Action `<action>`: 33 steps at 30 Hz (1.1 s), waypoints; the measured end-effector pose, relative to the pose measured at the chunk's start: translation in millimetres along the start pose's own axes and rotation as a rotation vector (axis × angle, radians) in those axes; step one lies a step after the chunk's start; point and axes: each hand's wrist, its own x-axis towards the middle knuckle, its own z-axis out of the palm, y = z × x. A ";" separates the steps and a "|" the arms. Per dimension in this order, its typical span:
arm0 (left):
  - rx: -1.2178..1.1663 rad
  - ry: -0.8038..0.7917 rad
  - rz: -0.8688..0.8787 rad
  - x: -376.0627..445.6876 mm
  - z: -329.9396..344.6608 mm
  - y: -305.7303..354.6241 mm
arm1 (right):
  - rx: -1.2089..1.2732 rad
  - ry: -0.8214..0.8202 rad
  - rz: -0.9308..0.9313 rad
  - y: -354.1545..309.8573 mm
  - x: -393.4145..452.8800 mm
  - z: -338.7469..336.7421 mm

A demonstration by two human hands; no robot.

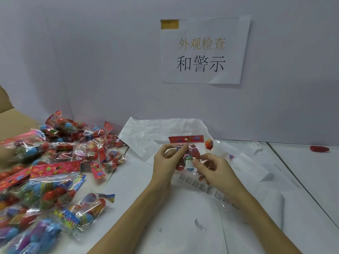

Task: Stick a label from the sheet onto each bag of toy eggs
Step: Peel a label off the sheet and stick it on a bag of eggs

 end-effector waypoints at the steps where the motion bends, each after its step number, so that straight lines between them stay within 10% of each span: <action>1: 0.041 0.007 0.031 -0.4 -0.3 0.7 | -0.026 0.004 -0.006 0.0 -0.4 -0.1; 11: -0.083 -0.236 -0.127 -5.0 6.6 12.2 | 0.240 0.233 -0.080 -7.0 0.4 -7.9; 18: -0.118 -0.175 -0.131 -5.7 10.8 6.3 | -0.081 0.379 -0.157 -3.4 0.9 -2.5; 33: 0.334 -0.001 0.360 -6.8 10.3 1.8 | 0.429 0.019 0.095 -1.5 0.6 5.3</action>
